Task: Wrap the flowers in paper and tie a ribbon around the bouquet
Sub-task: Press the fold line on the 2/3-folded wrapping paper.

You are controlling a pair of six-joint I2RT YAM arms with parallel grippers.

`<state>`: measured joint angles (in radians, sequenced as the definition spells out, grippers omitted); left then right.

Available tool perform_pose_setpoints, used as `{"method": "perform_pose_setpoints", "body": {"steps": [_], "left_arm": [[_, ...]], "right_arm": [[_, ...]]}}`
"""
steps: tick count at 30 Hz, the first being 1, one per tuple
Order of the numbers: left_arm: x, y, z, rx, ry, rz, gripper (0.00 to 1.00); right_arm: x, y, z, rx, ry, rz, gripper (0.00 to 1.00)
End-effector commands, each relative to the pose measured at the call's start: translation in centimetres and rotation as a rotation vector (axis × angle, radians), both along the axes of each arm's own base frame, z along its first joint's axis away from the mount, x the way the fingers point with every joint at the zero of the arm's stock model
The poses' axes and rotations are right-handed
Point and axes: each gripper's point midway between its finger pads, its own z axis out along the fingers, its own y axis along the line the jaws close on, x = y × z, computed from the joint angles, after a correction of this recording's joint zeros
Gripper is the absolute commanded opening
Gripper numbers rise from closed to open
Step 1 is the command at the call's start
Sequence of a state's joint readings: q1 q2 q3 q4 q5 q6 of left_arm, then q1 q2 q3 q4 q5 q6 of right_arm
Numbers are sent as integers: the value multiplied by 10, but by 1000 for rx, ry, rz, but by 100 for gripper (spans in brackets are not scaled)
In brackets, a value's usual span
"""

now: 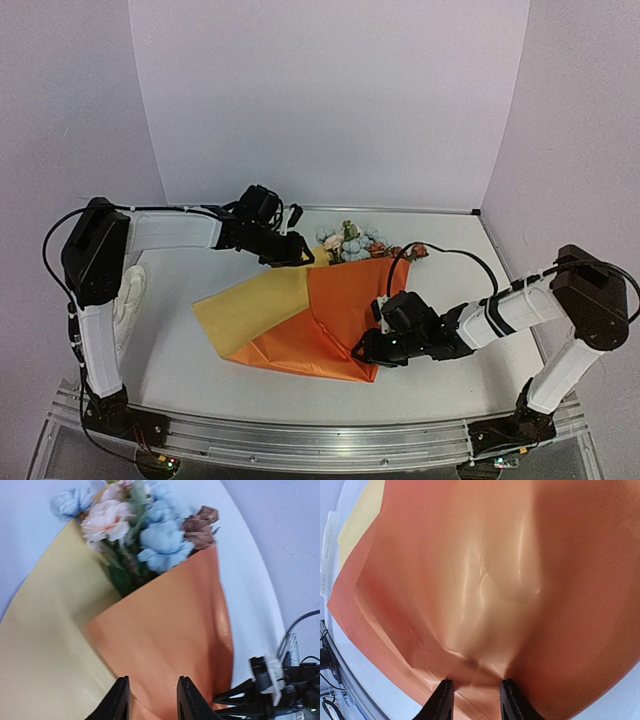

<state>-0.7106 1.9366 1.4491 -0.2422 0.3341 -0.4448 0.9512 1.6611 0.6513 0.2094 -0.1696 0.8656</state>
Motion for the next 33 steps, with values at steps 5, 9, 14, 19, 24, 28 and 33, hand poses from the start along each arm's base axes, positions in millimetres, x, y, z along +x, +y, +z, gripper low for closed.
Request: {"method": "perform_pose_setpoints", "body": {"steps": [5,9,14,19,24,28,33], "left_arm": [[-78,-65,-17,-81,130,-160,17],[-96,-72,-41,-83,191,-168,15],[-114,-68,-65,-57,241,-178,13],[-140,-57,-91,10,279,-221,11],[-153,-40,-113,82,303,-227,11],[-159,-27,-128,144,309,-209,10],[-161,-12,-148,219,323,-182,7]], "right_arm": [[-9,-11,-9,-30,33,0,34],[-11,-11,-9,-25,36,1,34],[-13,-11,-10,-23,40,1,34],[-13,-10,-8,-22,32,-4,35],[-19,-10,-11,-30,33,-7,35],[-24,-13,-11,-18,39,-26,36],[-21,-19,1,21,35,-66,42]]}}
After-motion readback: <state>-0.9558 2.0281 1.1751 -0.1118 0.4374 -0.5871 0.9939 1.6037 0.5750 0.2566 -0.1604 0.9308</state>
